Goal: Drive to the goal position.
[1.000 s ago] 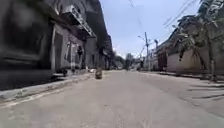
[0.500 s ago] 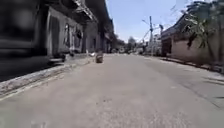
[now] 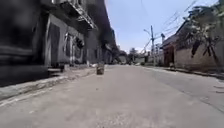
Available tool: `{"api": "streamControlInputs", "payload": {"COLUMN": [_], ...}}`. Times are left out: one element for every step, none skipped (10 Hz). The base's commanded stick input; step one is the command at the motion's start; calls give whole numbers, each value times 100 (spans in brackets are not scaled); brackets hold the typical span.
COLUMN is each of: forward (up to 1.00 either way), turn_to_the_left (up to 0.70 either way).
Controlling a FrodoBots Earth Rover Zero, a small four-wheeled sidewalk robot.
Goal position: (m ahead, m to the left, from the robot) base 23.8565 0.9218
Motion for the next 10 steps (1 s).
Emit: {"api": "streamControlInputs", "payload": {"forward": [100, 100, 100, 100, 100, 100, 100, 100, 100, 100], "turn_to_the_left": [-40, -40, -40, -40, 0, 0, 0, 0, 0, 0]}}
